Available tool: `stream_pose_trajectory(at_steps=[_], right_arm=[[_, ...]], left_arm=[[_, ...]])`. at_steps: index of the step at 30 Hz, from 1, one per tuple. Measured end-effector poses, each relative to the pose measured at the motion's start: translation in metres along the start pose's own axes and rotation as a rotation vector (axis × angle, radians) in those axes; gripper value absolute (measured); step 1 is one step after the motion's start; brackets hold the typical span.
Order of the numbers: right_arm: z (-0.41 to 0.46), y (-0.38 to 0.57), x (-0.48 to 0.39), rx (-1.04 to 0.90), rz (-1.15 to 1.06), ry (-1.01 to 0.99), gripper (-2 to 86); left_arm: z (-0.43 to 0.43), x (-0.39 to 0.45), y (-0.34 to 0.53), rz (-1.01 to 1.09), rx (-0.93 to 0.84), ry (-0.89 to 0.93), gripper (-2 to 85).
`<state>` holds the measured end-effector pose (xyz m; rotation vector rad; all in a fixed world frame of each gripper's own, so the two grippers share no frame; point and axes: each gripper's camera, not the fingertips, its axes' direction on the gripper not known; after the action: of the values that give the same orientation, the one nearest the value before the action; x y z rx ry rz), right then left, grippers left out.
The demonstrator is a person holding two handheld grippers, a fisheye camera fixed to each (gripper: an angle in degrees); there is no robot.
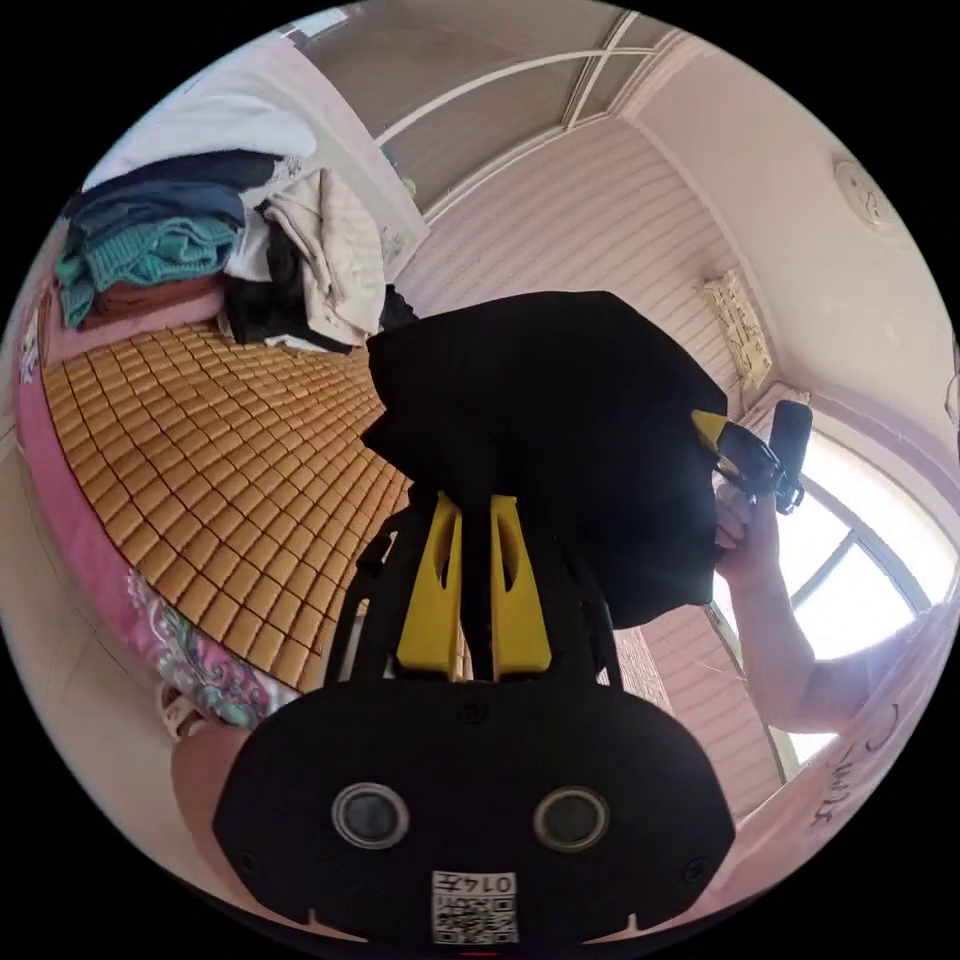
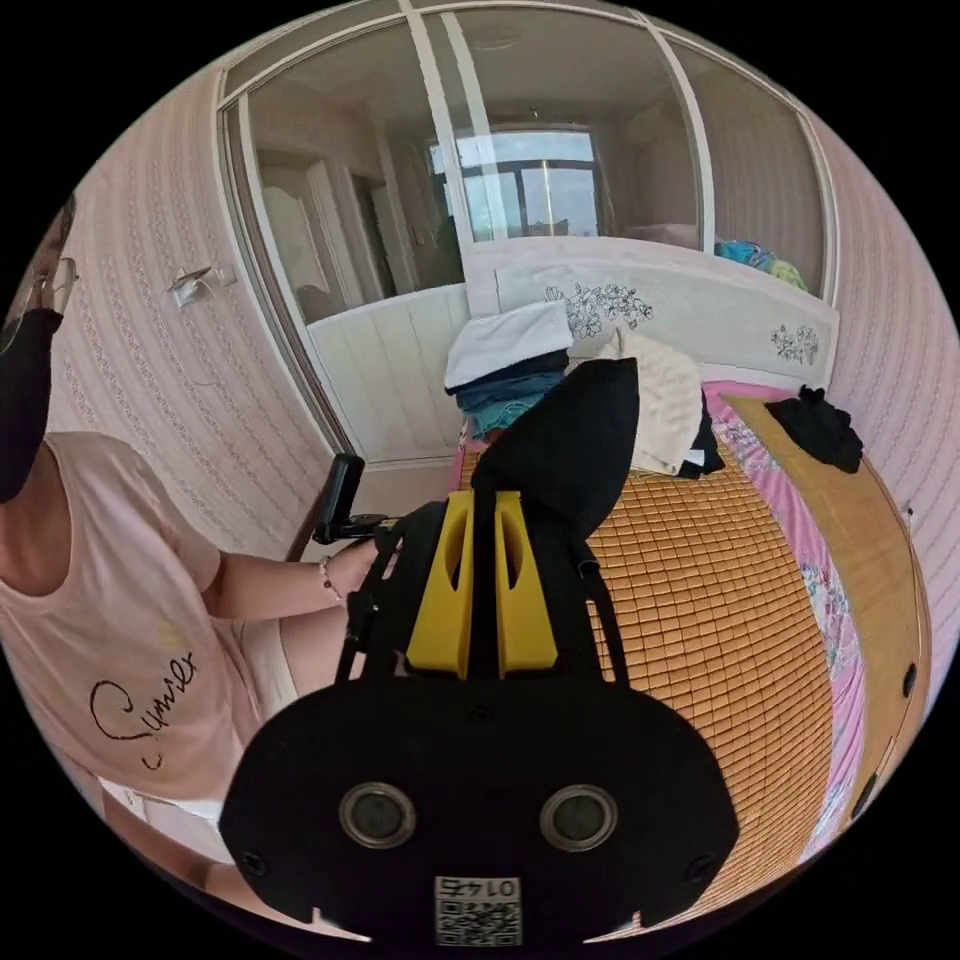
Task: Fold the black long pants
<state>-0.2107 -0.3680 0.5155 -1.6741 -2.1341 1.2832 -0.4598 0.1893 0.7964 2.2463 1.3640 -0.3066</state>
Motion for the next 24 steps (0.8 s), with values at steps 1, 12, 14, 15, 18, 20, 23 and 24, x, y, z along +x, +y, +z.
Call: stream_pose_trajectory(at_steps=[1,12,14,15,18,20,23,24], right_arm=[[0.005,-0.036,0.0,0.013,-0.051,-0.001,2.1],[0.13,-0.329,0.178,-0.153,0.322,0.328,8.4],[0.183,-0.334,0.185,-0.183,0.317,0.254,8.6],[0.223,-0.332,0.184,-0.209,0.304,0.165,9.0],[0.306,-0.327,0.175,-0.329,0.299,0.105,9.4],[0.321,-0.33,0.164,-0.325,0.267,0.122,9.4],[0.318,-0.336,0.143,-0.335,0.204,0.127,9.5],[0.302,-0.335,0.129,-0.287,0.179,0.151,9.5]], left_arm=[[-0.025,0.004,-0.023,0.043,0.087,-0.041,4.1],[-0.057,0.018,-0.346,0.194,0.103,-0.467,14.4],[-0.045,0.014,-0.348,0.242,0.011,-0.515,16.0],[-0.044,0.015,-0.342,0.267,0.007,-0.532,16.1],[-0.04,0.016,-0.308,0.343,-0.056,-0.578,16.2],[-0.035,0.017,-0.28,0.35,-0.177,-0.559,16.7],[-0.032,0.032,-0.236,0.335,-0.267,-0.573,16.5],[-0.031,0.036,-0.228,0.314,-0.288,-0.576,16.4]])
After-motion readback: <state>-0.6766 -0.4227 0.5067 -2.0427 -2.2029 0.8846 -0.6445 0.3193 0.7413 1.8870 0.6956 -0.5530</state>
